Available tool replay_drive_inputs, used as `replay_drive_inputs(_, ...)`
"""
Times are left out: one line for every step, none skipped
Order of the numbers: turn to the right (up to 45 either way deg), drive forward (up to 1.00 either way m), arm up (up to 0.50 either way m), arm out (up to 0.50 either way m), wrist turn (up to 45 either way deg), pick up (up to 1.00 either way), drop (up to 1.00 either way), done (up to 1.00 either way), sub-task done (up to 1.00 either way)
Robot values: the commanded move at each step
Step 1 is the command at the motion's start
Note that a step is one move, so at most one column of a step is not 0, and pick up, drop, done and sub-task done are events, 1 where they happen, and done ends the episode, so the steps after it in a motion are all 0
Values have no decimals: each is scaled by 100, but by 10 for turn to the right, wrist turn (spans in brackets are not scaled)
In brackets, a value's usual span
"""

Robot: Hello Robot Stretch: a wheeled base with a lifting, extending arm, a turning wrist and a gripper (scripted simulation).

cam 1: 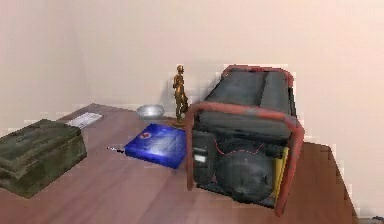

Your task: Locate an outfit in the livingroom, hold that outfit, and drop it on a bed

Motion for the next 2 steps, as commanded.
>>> replay_drive_inputs(-450,0,0,0,0,0,0,0,0)
replay_drive_inputs(-450,0,0,0,0,0,0,0,0)
